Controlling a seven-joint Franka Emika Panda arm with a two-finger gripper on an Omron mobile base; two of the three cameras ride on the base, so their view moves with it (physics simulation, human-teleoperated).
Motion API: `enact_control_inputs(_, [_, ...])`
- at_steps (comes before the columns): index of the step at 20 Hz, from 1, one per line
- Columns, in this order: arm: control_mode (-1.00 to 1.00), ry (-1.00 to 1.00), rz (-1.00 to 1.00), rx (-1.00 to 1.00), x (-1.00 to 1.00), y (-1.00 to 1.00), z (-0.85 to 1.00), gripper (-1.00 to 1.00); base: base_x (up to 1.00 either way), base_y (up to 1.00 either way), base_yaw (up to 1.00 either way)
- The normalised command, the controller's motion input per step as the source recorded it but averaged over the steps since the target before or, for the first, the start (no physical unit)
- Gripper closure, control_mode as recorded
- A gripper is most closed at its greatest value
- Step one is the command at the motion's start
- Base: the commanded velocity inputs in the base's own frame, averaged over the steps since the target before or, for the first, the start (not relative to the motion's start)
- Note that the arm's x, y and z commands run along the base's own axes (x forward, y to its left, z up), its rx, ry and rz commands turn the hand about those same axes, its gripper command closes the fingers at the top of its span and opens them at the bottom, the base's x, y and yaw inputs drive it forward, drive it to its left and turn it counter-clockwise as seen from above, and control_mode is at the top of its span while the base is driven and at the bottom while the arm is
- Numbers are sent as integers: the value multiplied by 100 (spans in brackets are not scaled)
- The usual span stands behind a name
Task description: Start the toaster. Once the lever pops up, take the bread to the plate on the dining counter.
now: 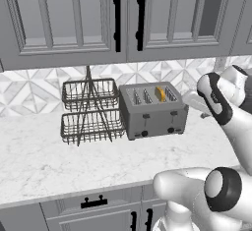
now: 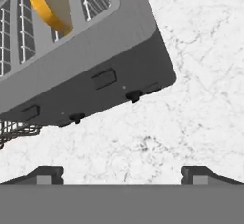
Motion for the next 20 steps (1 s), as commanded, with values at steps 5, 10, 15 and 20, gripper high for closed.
enact_control_inputs(5, [-100, 2, -16, 5, 51, 4, -58, -100, 0, 0, 0])
enact_control_inputs(10, [-100, 0, -24, 0, 50, 2, -41, -100, 0, 0, 0])
enact_control_inputs(15, [-100, 0, -28, 0, 50, -2, -25, -100, 0, 0, 0])
enact_control_inputs(20, [-100, 0, -16, 0, 39, -2, -21, -100, 0, 0, 0])
